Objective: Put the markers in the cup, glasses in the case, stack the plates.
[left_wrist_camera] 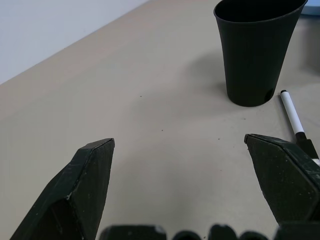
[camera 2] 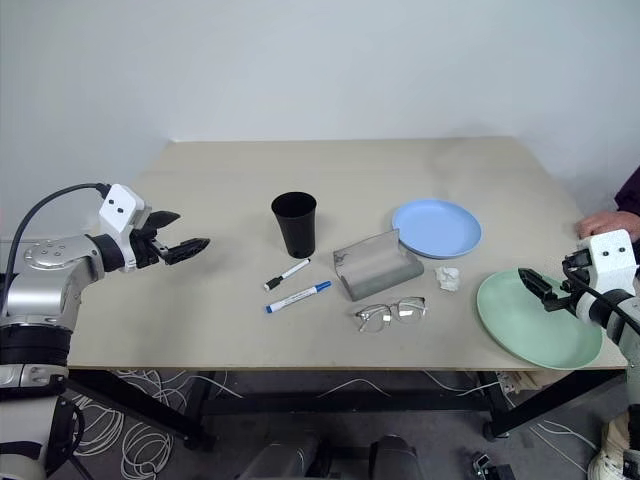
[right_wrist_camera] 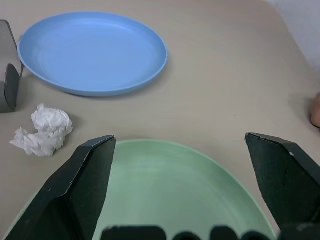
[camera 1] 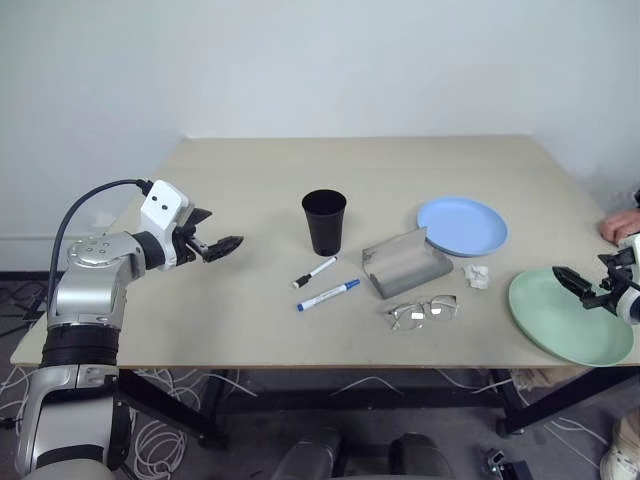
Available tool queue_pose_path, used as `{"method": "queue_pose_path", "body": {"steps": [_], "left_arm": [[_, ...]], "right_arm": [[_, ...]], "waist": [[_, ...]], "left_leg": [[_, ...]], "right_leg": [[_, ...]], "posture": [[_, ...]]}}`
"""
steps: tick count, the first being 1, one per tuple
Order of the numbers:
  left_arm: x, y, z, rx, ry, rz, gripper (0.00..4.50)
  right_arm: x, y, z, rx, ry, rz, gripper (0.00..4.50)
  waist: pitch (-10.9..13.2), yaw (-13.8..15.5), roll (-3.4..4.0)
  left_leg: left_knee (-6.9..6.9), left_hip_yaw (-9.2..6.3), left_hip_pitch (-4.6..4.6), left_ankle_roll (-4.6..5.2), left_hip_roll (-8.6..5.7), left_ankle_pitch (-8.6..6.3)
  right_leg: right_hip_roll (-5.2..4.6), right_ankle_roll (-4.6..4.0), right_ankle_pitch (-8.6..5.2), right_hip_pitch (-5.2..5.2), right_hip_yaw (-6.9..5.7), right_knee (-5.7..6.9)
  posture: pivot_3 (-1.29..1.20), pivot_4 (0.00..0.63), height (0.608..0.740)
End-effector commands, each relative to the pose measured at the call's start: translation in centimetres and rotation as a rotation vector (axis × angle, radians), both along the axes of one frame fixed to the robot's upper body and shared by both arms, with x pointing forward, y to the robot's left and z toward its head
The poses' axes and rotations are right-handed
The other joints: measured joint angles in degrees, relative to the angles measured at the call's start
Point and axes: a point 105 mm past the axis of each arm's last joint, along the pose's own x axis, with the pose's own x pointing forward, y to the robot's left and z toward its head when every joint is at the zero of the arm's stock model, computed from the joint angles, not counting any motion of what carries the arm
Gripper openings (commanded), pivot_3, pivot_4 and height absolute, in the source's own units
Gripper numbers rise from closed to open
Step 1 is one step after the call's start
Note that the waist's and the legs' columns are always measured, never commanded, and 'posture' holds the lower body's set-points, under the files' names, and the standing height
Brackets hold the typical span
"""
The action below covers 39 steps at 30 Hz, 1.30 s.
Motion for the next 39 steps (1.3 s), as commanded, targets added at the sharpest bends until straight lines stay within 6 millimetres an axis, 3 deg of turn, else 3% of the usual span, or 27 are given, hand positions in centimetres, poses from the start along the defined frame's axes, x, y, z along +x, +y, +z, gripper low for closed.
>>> {"method": "queue_pose_path", "body": {"steps": [1,18,29,35,39], "left_arm": [[0.1,0.4,2.0,-0.001,-0.071,0.009,4.43],[-1.8,0.9,0.9,0.002,-0.024,0.028,4.43],[-2.2,-1.4,-0.2,-0.031,-0.008,0.004,4.43],[-2.4,-2.6,-0.7,-0.05,-0.007,-0.033,4.43],[-2.5,-3.2,-0.9,-0.07,-0.02,-0.055,4.43]], "right_arm": [[0.3,-0.1,1.7,-0.029,-0.057,0.003,4.5],[0.0,-0.4,0.8,-0.03,-0.008,0.007,4.5],[-0.8,-5.6,1.4,-0.08,0.056,-0.151,4.5],[-2.0,-9.5,0.3,-0.015,0.138,-0.326,4.5],[-3.0,-10.9,-0.9,0.046,0.187,-0.421,4.5]], "waist": [[0.0,0.0,0.0],[0.0,0.0,0.0],[0.0,0.0,0.01],[0.0,0.0,0.04],[0.0,0.0,0.03]], "left_leg": [[0.0,0.0,0.0,0.0,0.0,0.0],[0.0,0.0,0.0,0.01,0.0,0.0],[0.01,0.08,-0.01,0.01,0.02,-0.01],[0.0,0.15,0.0,0.01,0.02,-0.01],[0.01,0.15,-0.01,0.02,0.02,-0.01]], "right_leg": [[0.0,0.0,0.0,0.0,0.0,0.0],[0.02,0.01,0.0,0.0,0.02,0.01],[-0.06,0.01,0.0,0.04,-0.05,0.02],[-0.1,0.01,0.0,0.02,-0.04,0.01],[-0.11,0.01,0.0,0.04,-0.07,0.0]], "posture": [[0.0,0.0,0.692],[0.0,0.0,0.692],[0.0,0.0,0.692],[0.0,0.0,0.692],[0.0,0.0,0.692]]}}
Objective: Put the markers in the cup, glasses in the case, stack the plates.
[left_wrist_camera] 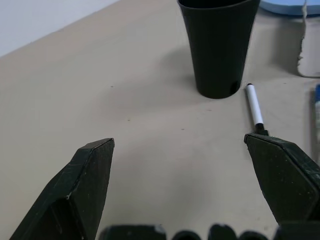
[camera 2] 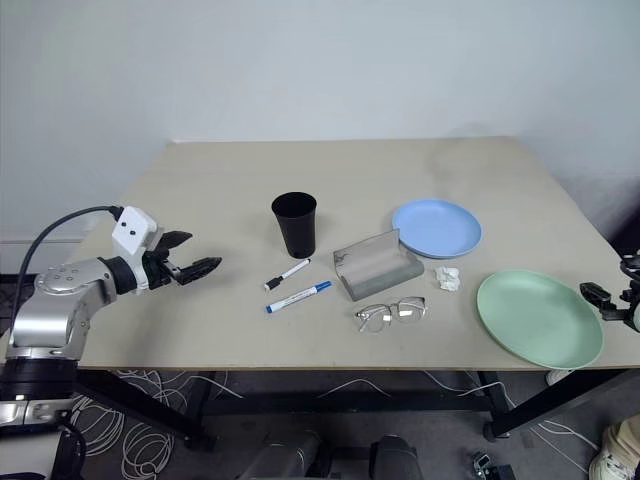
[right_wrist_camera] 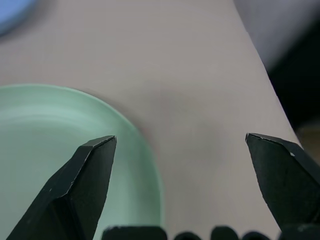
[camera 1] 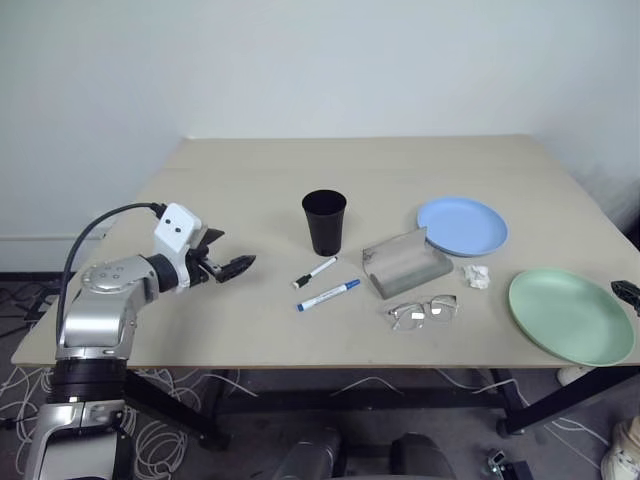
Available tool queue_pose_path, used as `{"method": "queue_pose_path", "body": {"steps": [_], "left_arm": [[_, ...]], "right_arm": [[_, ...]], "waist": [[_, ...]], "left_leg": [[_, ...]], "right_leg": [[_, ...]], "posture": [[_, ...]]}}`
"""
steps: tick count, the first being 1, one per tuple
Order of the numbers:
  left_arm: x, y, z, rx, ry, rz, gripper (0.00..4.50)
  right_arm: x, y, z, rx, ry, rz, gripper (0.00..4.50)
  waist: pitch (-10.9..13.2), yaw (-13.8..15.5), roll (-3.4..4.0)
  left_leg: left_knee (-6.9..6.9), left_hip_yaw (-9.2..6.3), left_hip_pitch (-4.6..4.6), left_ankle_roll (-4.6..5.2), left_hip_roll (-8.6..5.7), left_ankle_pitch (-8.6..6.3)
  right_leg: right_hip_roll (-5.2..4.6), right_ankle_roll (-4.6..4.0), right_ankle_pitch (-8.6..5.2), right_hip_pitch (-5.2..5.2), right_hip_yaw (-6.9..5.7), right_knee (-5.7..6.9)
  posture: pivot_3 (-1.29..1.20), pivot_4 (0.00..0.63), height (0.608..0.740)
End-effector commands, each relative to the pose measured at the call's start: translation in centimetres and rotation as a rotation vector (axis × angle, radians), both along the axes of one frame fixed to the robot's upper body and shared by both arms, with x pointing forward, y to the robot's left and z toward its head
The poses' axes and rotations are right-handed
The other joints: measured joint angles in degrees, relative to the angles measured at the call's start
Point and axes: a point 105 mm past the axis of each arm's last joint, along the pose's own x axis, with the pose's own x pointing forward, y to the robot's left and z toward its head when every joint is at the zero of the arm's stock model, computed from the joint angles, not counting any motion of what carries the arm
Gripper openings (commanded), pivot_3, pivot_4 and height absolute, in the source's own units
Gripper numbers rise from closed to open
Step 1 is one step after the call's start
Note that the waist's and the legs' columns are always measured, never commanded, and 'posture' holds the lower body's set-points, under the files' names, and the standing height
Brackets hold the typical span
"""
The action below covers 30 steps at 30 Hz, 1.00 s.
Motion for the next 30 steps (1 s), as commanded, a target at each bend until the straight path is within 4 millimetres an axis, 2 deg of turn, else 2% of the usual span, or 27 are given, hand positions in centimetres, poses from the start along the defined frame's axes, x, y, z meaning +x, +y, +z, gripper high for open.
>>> {"method": "queue_pose_path", "body": {"steps": [1,10,20,25,28,30], "left_arm": [[0.1,-0.7,1.5,-0.008,-0.074,-0.038,4.43],[-0.3,-1.5,0.8,-0.032,-0.072,-0.051,4.43],[-0.3,-1.5,0.7,-0.038,-0.072,-0.047,4.43],[-0.2,-1.6,0.7,-0.038,-0.076,-0.051,4.43],[0.0,-1.7,0.8,-0.037,-0.079,-0.051,4.5],[0.0,-1.7,0.8,-0.037,-0.08,-0.05,4.5]], "right_arm": [[-0.5,-1.6,0.8,0.017,-0.012,-0.088,4.5],[-0.9,-1.5,-1.3,0.058,0.054,-0.099,4.5],[-0.5,0.0,-2.0,0.084,0.07,-0.061,4.5],[-0.1,1.5,-2.3,0.108,0.076,-0.019,4.5],[0.0,2.4,-2.6,0.123,0.092,-0.003,3.88],[0.0,2.7,-2.8,0.133,0.099,0.003,3.22]], "waist": [[0.0,0.0,-0.01],[0.0,-0.4,0.01],[0.0,-0.3,0.02],[0.0,-0.3,0.01],[0.0,-0.3,0.02],[0.0,-0.3,0.02]], "left_leg": [[0.01,0.0,0.0,0.0,0.0,0.0],[0.02,0.06,0.0,0.01,0.0,0.0],[0.02,0.04,0.0,0.02,-0.01,0.0],[0.02,0.02,0.0,0.02,-0.01,0.0],[0.03,0.04,0.0,0.02,-0.01,0.0],[0.03,0.04,0.0,0.02,-0.01,0.0]], "right_leg": [[0.0,0.0,0.0,0.0,-0.01,0.0],[-0.25,0.02,0.01,0.04,-0.28,0.01],[-0.28,0.03,0.02,0.05,-0.34,0.01],[-0.28,0.03,0.02,0.05,-0.36,0.01],[-0.28,0.03,0.02,0.05,-0.35,0.01],[-0.28,0.04,0.02,0.05,-0.35,0.01]], "posture": [[0.0,0.0,0.692],[0.0,0.0,0.692],[0.0,0.0,0.692],[0.0,0.0,0.692],[0.0,0.0,0.692],[0.0,0.0,0.692]]}}
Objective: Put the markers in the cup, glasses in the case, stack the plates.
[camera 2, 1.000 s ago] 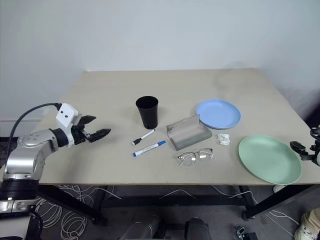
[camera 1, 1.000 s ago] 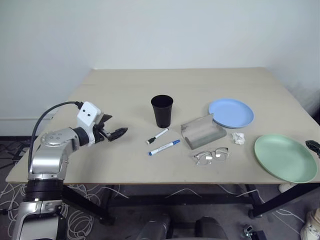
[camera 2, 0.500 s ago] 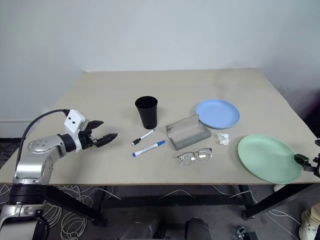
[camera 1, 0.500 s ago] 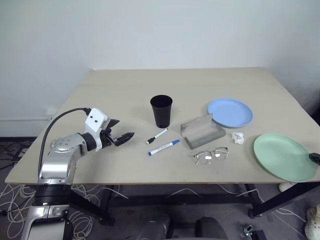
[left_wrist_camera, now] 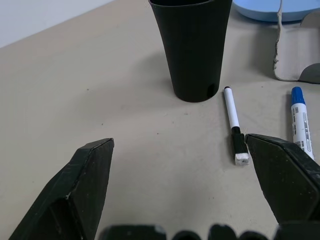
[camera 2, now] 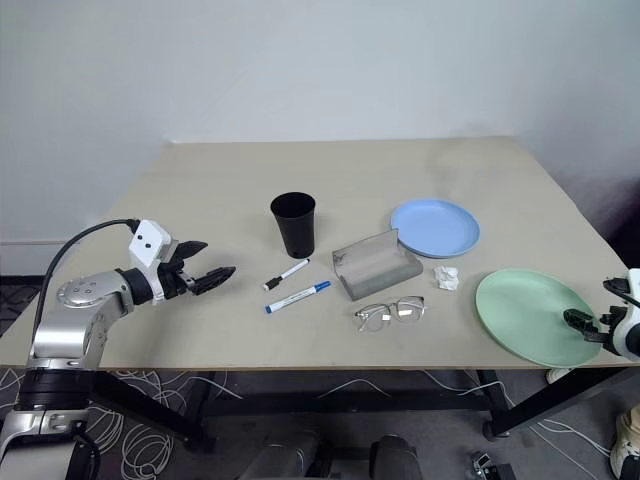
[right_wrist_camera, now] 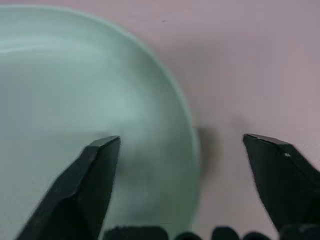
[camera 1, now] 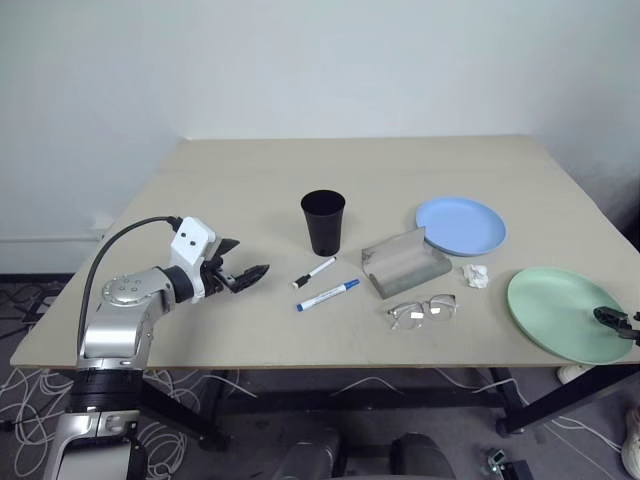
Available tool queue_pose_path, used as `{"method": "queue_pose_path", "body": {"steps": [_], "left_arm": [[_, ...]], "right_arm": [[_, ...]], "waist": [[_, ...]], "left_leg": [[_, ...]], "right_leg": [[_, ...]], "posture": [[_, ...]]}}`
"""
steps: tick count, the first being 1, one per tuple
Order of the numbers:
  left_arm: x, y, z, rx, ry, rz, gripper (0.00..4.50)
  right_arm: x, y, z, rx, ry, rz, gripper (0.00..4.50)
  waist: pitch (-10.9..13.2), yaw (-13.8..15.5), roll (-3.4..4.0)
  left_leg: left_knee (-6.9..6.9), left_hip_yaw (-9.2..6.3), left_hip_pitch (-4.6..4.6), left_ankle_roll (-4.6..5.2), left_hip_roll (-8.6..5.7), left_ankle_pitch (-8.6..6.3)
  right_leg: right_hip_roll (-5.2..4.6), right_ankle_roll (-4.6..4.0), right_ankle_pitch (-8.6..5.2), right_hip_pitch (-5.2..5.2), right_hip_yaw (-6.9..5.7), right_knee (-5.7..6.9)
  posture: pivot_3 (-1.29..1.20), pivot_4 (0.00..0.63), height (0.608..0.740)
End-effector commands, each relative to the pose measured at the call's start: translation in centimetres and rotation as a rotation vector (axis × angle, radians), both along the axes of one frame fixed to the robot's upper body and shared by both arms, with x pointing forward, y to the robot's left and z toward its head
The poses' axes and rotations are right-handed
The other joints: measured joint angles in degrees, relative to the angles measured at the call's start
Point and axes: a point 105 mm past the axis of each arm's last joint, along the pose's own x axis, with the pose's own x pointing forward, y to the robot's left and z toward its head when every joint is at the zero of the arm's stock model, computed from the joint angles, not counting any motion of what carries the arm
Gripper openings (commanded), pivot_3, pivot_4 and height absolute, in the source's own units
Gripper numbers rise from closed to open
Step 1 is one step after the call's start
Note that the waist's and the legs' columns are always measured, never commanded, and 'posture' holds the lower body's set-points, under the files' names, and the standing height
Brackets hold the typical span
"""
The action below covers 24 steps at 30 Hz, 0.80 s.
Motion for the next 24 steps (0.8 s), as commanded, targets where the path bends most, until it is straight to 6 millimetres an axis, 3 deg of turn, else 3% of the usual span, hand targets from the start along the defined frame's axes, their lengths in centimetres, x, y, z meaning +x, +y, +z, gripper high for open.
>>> {"method": "queue_pose_path", "body": {"steps": [1,9,17,20,24], "left_arm": [[0.4,-0.5,1.8,-0.005,-0.069,-0.019,4.5],[0.4,-0.5,1.7,-0.006,-0.069,-0.016,4.5],[0.6,-0.5,1.9,-0.007,-0.073,-0.014,4.5],[0.6,-0.6,2.0,-0.008,-0.073,-0.015,4.5],[0.7,-0.6,2.0,-0.007,-0.074,-0.015,4.5]], "right_arm": [[0.6,0.7,1.2,-0.009,-0.03,0.024,2.85],[0.9,1.3,1.3,0.006,-0.026,0.031,0.03],[1.0,1.4,1.4,0.013,-0.034,0.024,0.03],[1.3,1.3,2.1,0.092,-0.098,-0.011,0.03],[2.8,2.3,5.7,0.398,-0.318,-0.07,0.03]], "waist": [[0.0,0.0,0.0],[-0.1,-0.1,-0.12],[-0.1,-0.2,-0.24],[-0.1,-0.2,-0.24],[-0.1,-0.3,-0.21]], "left_leg": [[0.0,0.0,0.0,0.0,0.0,0.0],[0.0,0.0,0.01,0.0,0.01,0.0],[0.03,0.02,0.03,0.0,0.06,0.0],[0.02,0.02,0.03,0.0,0.08,0.0],[0.02,0.08,0.03,0.0,0.12,0.0]], "right_leg": [[0.0,0.0,0.0,0.0,0.0,0.0],[0.0,0.0,0.0,0.01,-0.02,0.0],[-0.04,0.02,0.01,0.03,-0.1,0.03],[-0.05,0.02,0.02,0.02,-0.12,0.05],[-0.06,0.02,0.02,-0.02,-0.13,0.05]], "posture": [[0.0,0.0,0.692],[0.0,0.0,0.692],[0.0,0.0,0.692],[0.0,0.0,0.692],[0.0,0.0,0.692]]}}
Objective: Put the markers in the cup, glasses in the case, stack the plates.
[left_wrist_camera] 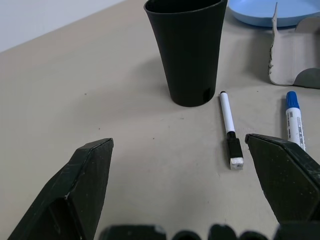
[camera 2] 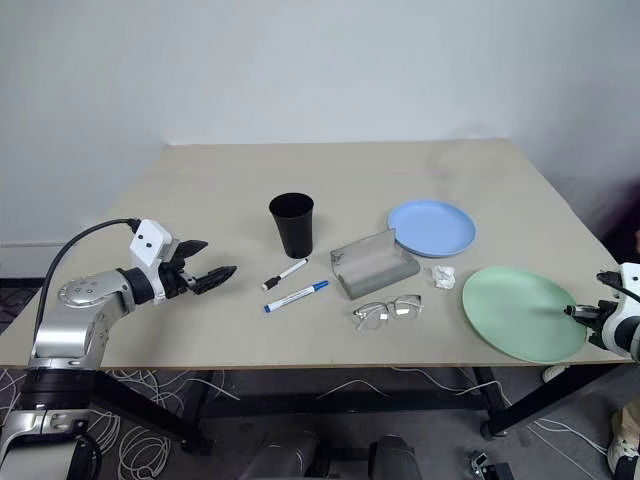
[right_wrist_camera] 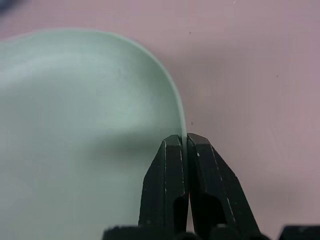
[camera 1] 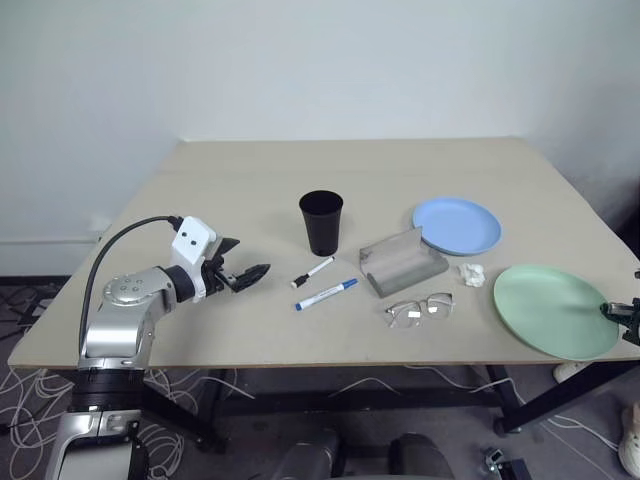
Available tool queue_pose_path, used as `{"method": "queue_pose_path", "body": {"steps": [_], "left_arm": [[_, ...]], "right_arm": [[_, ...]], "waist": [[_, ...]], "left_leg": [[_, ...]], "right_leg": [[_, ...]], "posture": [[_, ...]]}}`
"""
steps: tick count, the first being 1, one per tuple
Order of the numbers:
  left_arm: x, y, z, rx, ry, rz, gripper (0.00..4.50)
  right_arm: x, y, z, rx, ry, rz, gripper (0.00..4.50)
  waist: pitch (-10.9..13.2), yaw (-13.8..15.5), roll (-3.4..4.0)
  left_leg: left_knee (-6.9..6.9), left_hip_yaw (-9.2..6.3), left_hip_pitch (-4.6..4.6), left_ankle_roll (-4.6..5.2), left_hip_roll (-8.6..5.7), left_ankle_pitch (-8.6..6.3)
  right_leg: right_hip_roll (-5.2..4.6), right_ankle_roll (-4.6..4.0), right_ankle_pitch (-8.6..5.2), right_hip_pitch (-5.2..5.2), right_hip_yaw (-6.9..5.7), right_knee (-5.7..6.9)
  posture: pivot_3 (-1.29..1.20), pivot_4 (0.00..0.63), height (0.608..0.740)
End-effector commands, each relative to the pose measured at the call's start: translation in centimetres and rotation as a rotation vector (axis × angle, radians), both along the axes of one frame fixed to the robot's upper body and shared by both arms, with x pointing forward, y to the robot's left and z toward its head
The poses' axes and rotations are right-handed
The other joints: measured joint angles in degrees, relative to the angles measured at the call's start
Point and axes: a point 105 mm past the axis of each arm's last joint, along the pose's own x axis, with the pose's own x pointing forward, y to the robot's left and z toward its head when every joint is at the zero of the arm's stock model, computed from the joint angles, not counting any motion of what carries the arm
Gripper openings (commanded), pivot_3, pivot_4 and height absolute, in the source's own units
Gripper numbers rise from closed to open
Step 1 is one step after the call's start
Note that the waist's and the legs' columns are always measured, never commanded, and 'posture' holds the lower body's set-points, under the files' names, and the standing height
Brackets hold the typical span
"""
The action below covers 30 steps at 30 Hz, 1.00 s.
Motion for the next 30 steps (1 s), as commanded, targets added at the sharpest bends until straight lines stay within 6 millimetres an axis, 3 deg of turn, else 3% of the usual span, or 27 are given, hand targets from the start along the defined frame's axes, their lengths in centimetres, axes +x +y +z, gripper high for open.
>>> {"method": "queue_pose_path", "body": {"steps": [1,5,11,13,17,24,30], "left_arm": [[0.6,-0.5,1.9,-0.003,-0.067,-0.017,4.5],[0.7,-0.4,2.0,0.0,-0.068,-0.016,4.5],[0.8,-0.1,2.3,0.007,-0.073,-0.012,4.5],[0.8,-0.1,2.3,0.009,-0.073,-0.011,4.5],[0.9,0.0,2.5,0.013,-0.077,-0.004,4.5],[0.9,0.2,2.7,0.017,-0.08,0.005,4.5],[0.6,0.5,2.8,0.021,-0.086,0.021,4.5]], "right_arm": [[1.8,1.0,4.8,0.201,-0.226,-0.02,0.03],[3.4,2.9,7.3,0.286,-0.324,0.0,0.03],[7.1,8.5,10.9,0.216,-0.416,0.089,0.03],[7.7,9.2,11.2,0.179,-0.416,0.088,0.03],[10.9,10.9,11.3,0.078,-0.389,0.021,0.03],[14.6,11.7,10.4,0.004,-0.378,-0.087,0.03],[16.3,12.0,9.9,-0.044,-0.379,-0.152,0.03]], "waist": [[0.0,0.0,0.03],[0.0,0.3,0.07],[0.0,0.3,0.1],[0.0,0.4,0.1],[0.0,0.5,0.1],[0.0,0.4,0.1],[0.0,0.2,0.1]], "left_leg": [[0.0,0.01,0.0,0.0,0.0,0.0],[-0.01,0.0,-0.01,0.0,0.0,0.0],[-0.05,-0.03,-0.06,0.0,0.0,0.0],[-0.05,-0.03,-0.07,0.01,-0.01,0.0],[-0.05,-0.03,-0.07,0.04,-0.06,-0.02],[-0.05,-0.1,-0.03,0.03,-0.06,-0.02],[-0.05,-0.09,-0.02,0.04,-0.1,0.0]], "right_leg": [[-0.03,0.0,0.0,-0.02,-0.02,0.0],[-0.12,0.01,0.02,-0.01,-0.15,0.0],[-0.14,0.02,0.01,-0.09,-0.22,-0.08],[-0.14,0.02,0.02,-0.09,-0.23,-0.13],[-0.15,0.03,0.03,-0.08,-0.36,-0.19],[-0.03,0.05,0.07,-0.13,-0.46,-0.16],[0.07,0.1,0.11,-0.13,-0.41,-0.16]], "posture": [[0.0,0.0,0.692],[0.0,0.0,0.692],[0.0,0.0,0.692],[0.0,0.0,0.692],[0.0,0.0,0.692],[0.0,0.0,0.692],[0.0,0.0,0.692]]}}
